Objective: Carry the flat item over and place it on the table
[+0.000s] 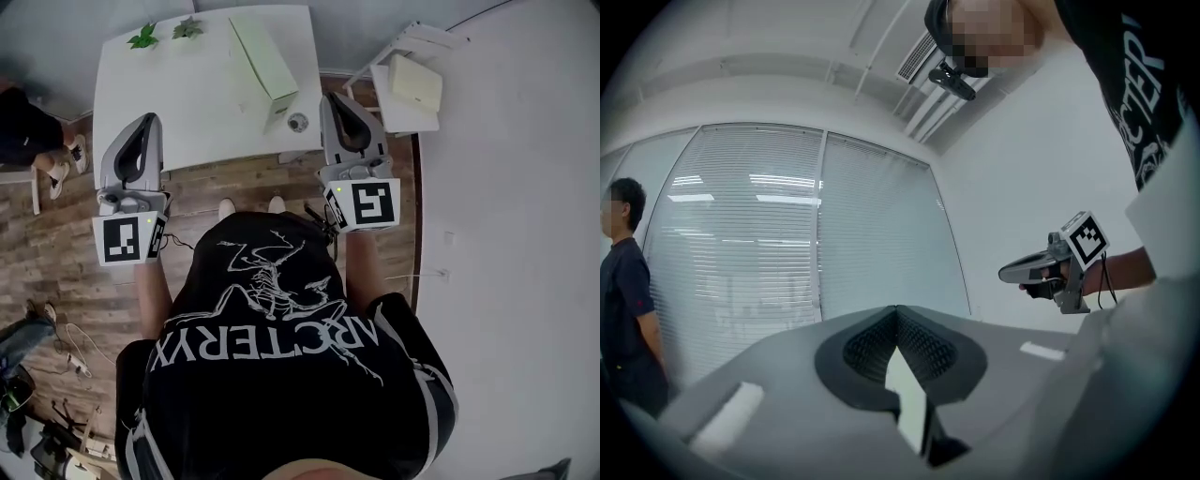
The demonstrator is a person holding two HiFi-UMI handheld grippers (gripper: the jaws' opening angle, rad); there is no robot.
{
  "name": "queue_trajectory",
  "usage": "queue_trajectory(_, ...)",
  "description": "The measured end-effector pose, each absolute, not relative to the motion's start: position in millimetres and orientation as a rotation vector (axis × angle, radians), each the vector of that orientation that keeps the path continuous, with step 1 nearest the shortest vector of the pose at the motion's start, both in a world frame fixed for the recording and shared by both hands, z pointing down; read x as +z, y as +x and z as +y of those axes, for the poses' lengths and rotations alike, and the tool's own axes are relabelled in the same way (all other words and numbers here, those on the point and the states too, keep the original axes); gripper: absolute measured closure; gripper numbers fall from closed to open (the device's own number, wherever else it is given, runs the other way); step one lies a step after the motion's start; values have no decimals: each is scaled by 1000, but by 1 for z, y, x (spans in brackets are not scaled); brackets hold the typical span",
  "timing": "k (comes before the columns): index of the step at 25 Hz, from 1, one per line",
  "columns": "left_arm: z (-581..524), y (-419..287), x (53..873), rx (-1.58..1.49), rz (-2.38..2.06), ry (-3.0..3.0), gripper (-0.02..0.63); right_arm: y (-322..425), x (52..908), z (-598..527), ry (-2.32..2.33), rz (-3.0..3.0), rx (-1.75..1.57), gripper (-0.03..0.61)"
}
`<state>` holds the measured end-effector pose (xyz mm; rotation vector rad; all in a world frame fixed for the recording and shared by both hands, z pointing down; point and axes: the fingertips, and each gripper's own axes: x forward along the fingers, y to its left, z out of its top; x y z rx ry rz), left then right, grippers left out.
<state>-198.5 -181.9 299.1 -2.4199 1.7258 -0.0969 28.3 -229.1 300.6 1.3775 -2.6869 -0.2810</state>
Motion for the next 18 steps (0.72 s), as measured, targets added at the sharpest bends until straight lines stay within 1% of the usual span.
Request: queue_trajectory(18, -182, -194, 298, -101, 1707, -2422, 603, 24, 294, -232, 1381, -2677, -312, 566)
